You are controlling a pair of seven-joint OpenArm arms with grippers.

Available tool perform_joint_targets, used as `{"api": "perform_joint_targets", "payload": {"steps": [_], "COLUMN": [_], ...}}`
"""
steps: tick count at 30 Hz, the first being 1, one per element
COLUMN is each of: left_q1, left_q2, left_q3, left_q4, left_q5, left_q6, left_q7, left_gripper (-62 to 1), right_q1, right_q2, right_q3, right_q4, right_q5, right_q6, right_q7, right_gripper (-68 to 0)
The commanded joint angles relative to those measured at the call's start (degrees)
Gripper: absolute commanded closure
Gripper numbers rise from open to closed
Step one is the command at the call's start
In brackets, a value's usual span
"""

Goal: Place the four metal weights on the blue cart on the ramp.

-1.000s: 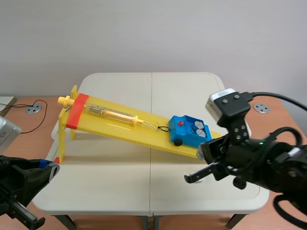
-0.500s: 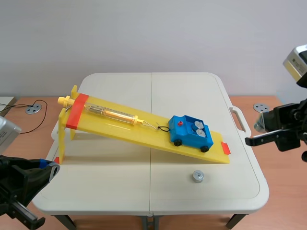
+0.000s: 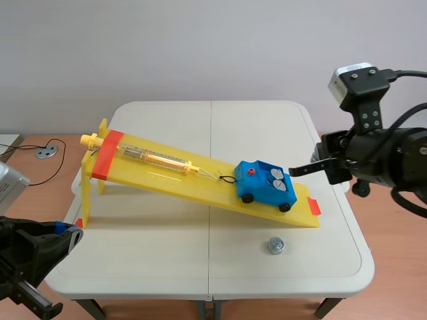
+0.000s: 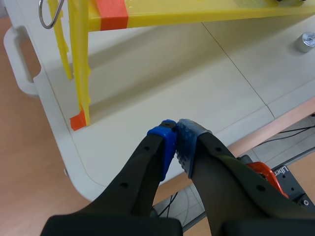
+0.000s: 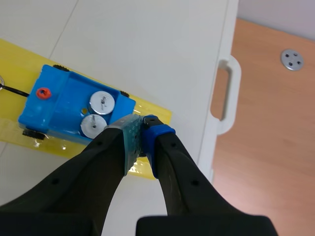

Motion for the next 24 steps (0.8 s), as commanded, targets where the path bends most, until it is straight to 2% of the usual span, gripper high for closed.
{"api": "perform_joint_targets", "payload": {"steps": [1,7,17,24], "left_q1": [-1.09,-1.09,-1.09,-1.09], "left_q2": [0.42,0.42,0.42,0.42], "left_q3": [-0.90,-0.90,-0.90,-0.90], "left_q4": [3.50,3.50,3.50,3.50], "left_q5": [-3.56,-3.56,-3.56,-3.56], "left_q6": [-2.51,-2.51,-2.51,-2.51], "left_q7": [-4.90,-4.87,-4.87,-4.87], "left_gripper": [-3.0,-3.0,-3.0,-3.0], "right_q1": [6.10,10.47,15.93,17.16], "right_q2": [-0.46,-2.99,-6.47,-7.06], "right_q3": [-1.09,-4.81,-9.53,-10.40], "right_q4": [2.38,-3.10,-10.62,-13.84], "right_q5": [-0.72,-5.60,-10.36,-11.08], "right_q6": [-3.13,-6.01,-9.97,-10.29], "right_q7": [10.54,12.76,14.12,15.41], "right_gripper": [-0.9,-0.9,-0.9,-0.9]}}
